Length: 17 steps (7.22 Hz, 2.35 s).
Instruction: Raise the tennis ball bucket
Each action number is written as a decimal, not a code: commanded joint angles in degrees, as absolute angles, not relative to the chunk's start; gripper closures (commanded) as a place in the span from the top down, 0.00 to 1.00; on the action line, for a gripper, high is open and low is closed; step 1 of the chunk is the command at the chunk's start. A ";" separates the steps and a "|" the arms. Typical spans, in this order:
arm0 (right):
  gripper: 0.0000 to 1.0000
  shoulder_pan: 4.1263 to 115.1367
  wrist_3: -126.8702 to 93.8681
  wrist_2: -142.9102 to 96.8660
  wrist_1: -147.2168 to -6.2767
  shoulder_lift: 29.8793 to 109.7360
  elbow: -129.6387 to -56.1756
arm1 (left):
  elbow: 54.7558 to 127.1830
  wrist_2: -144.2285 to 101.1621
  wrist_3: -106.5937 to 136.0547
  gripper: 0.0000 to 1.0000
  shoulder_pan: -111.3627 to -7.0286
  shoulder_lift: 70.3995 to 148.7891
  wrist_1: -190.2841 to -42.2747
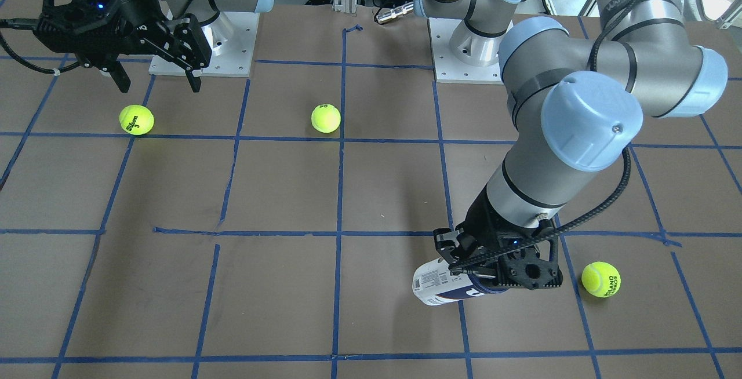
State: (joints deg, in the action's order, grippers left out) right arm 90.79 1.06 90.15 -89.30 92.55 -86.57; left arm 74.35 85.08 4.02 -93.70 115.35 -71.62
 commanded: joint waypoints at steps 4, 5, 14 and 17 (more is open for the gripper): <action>1.00 90.79 1.05 90.09 -89.30 92.55 -86.66 | 77.24 93.51 9.66 0.00 -100.10 119.00 -64.52; 1.00 90.79 1.05 89.91 -89.30 92.55 -86.66 | 77.95 93.52 9.84 0.31 -100.37 118.83 -64.60; 1.00 90.79 1.06 90.00 -89.30 92.55 -86.66 | 74.09 93.43 9.93 1.00 -94.85 105.67 -85.75; 1.00 90.79 1.06 89.82 -89.30 92.55 -86.66 | 78.73 92.73 6.44 1.00 -87.14 101.35 -87.81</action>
